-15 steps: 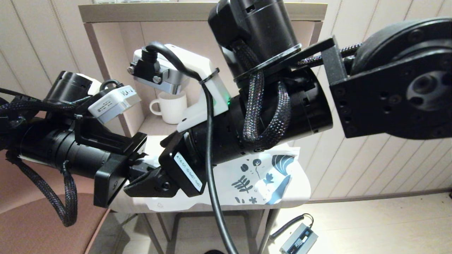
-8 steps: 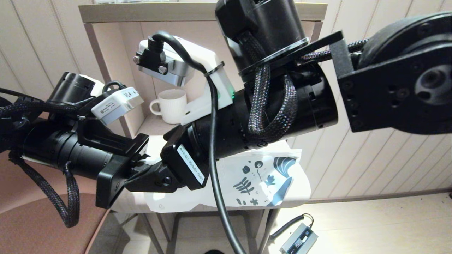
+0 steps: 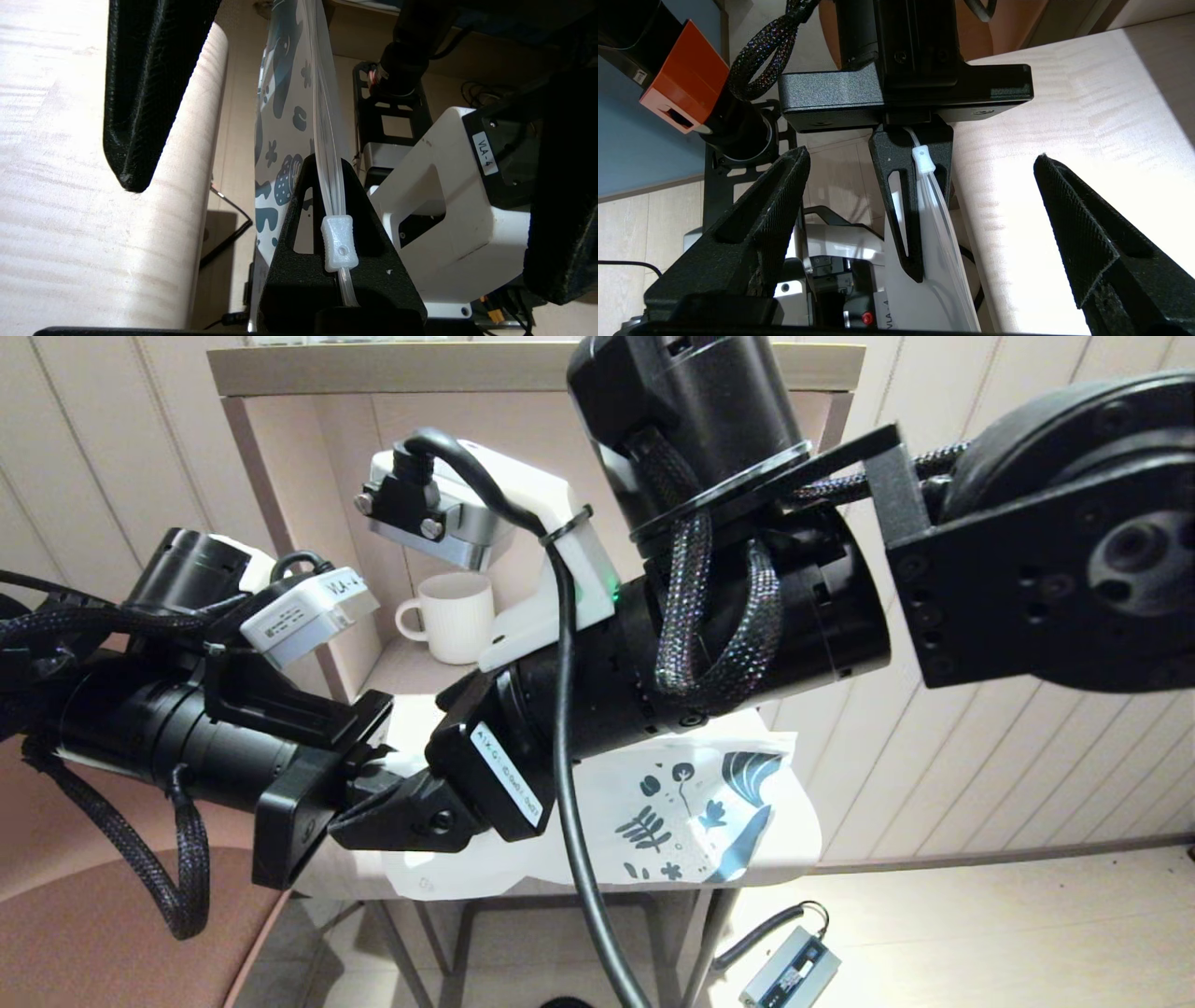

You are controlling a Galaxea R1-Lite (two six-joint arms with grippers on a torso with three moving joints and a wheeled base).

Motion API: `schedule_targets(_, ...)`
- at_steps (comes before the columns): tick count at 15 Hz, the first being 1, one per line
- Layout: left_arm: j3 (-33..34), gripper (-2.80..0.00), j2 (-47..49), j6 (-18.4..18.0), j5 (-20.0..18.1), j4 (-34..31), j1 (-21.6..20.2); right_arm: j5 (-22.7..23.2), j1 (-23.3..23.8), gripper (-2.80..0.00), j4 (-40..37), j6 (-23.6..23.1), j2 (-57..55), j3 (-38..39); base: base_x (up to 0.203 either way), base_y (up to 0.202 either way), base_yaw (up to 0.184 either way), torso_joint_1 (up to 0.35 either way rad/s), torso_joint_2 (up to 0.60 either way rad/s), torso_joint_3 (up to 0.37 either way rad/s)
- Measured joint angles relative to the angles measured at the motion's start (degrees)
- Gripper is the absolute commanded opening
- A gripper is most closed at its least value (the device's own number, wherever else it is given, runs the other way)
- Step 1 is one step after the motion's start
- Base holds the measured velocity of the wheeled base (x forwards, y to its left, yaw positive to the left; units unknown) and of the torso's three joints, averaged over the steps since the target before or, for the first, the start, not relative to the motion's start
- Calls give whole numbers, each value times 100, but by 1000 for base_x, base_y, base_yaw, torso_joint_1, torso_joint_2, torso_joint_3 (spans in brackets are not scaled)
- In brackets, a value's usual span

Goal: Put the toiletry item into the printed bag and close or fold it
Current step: Close the strorage bag and place it on the desk

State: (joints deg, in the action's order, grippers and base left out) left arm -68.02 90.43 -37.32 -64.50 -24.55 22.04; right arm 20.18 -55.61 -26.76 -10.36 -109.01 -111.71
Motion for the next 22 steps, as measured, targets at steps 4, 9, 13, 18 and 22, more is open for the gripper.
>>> schedule_targets(4, 0, -280, 2, -2, 1, 0, 0, -2, 0, -280, 0, -5, -11, 0, 0, 0, 0, 0, 0, 0)
schedule_targets(9, 0, -280, 2, -9, -5, 0, 1, -1, 0, -280, 28, 0, -30, 2, 0, 0, 0, 0, 0, 0)
schedule_targets(13, 35, -280, 2, -9, -7, 57, 5, 2, 0, -280, 11, -2, -37, 2, 0, 0, 0, 0, 0, 0)
schedule_targets(18, 46, -280, 0, -9, 0, 55, 59, 2, 0, -280, 5, -9, -52, 0, 0, 0, 0, 0, 0, 0)
schedule_targets(22, 61, -280, -9, -9, -7, 55, 69, -2, 64, -280, -5, -19, 54, 149, 0, 0, 0, 0, 0, 0)
